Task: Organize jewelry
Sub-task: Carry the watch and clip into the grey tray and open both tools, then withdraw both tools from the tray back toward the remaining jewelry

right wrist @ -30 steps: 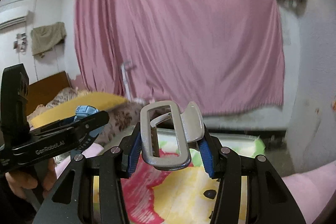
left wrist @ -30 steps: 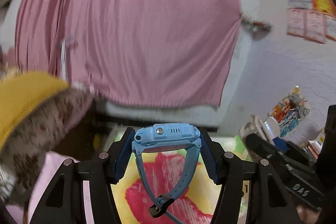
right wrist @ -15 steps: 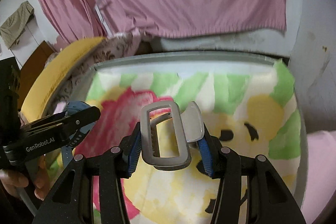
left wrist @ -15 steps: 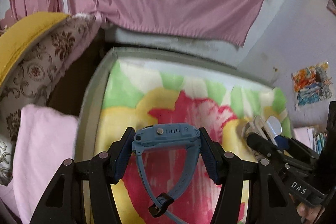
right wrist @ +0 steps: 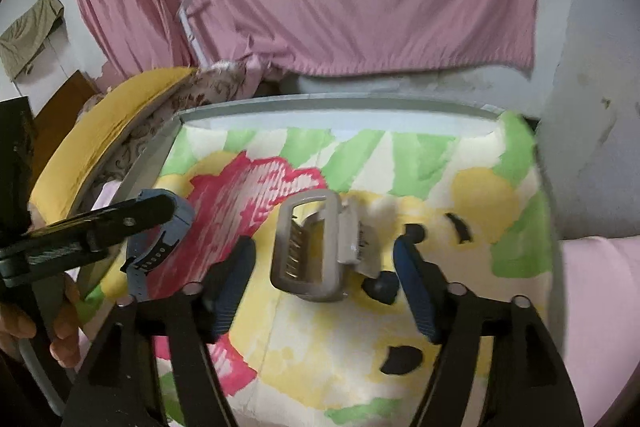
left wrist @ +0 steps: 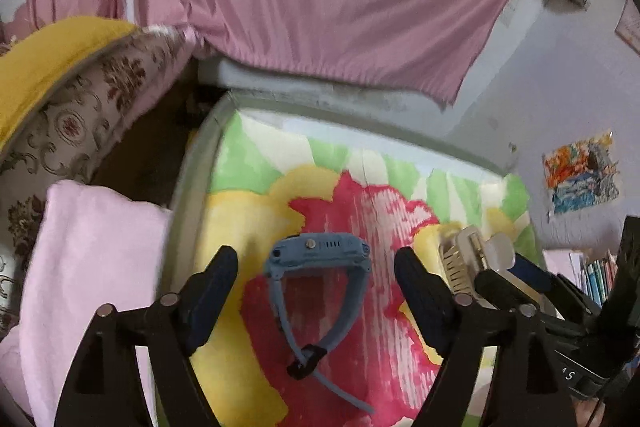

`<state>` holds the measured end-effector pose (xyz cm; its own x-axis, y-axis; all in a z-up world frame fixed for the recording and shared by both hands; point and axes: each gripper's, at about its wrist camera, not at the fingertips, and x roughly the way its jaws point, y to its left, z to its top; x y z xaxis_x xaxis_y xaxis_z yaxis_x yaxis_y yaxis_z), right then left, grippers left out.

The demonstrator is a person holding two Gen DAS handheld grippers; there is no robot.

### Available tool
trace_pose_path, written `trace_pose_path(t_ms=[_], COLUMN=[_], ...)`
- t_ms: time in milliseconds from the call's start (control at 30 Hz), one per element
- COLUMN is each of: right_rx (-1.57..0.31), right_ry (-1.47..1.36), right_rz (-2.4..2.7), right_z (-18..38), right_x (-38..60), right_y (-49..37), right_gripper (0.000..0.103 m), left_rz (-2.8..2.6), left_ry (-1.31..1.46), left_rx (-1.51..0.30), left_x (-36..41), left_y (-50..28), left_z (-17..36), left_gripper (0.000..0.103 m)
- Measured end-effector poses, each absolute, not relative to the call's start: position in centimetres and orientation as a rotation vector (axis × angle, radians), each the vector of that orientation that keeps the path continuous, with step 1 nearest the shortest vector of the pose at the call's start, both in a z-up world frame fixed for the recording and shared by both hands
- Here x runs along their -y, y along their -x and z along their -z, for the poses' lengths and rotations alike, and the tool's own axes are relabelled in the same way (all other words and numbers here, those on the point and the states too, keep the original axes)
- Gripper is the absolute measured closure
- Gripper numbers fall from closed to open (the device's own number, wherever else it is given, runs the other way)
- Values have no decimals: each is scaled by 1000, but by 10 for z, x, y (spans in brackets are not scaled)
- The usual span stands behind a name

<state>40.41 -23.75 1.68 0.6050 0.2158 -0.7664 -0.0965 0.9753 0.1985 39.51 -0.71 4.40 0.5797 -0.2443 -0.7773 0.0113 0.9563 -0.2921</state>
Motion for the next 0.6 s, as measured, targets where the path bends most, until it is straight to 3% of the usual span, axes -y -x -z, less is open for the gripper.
trace_pose_path(t_ms=[67, 167, 333, 600], right_rx=[-862, -780, -633, -436], right_ry=[-162, -176, -194, -160], right_rz=[-172, -145, -154, -174], right_z=[-23, -33, -53, -74], right_x=[242, 248, 251, 242], right_y=[-391, -369, -323, -251], right_gripper=[36, 19, 1, 1], left_rz=[161, 162, 181, 141], left_ry=[266, 242, 211, 201], left_rx=[-901, -826, -656, -488], left_x=[4, 0, -7, -21], left_y=[-385, -365, -318, -255], left_z=[-49, -56, -70, -80], left_gripper=[24, 22, 5, 0])
